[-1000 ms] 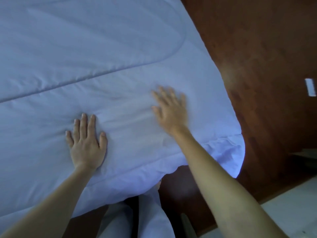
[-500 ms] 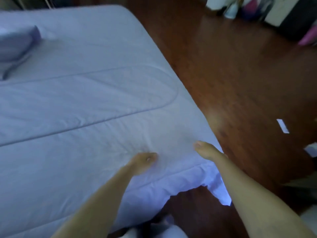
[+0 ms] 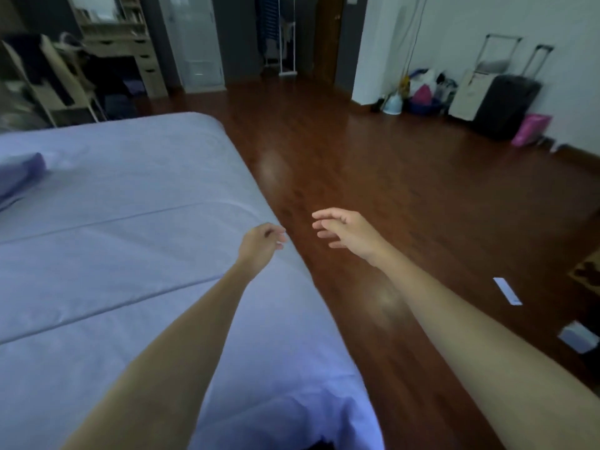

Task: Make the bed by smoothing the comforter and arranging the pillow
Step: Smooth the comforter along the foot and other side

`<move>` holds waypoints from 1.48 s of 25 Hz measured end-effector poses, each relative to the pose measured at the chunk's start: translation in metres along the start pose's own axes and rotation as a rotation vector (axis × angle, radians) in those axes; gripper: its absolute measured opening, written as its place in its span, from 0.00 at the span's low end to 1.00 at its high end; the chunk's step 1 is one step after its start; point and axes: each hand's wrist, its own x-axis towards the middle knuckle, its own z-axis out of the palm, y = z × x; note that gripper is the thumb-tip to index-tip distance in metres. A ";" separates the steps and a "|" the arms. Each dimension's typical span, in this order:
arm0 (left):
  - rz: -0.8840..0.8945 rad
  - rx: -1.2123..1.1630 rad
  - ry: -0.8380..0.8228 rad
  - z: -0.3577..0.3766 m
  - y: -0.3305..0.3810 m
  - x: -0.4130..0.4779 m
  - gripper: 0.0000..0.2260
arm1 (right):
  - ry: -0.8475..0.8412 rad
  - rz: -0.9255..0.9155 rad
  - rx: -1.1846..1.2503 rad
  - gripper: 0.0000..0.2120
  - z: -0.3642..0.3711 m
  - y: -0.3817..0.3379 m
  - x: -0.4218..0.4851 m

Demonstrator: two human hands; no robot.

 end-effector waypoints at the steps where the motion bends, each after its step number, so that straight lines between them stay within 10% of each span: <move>1: -0.006 -0.060 0.049 0.026 0.009 0.004 0.12 | 0.010 0.006 0.019 0.12 -0.025 0.007 -0.001; 8: -0.100 -0.161 0.108 0.115 0.041 0.028 0.09 | -0.033 0.069 0.031 0.17 -0.124 0.055 0.026; 19: -0.395 -0.054 0.522 0.047 -0.038 0.122 0.15 | -0.375 0.040 -0.199 0.15 -0.122 0.065 0.176; 37: -0.888 0.296 1.097 -0.063 -0.130 0.214 0.23 | -0.898 -0.267 -0.472 0.14 0.154 0.015 0.503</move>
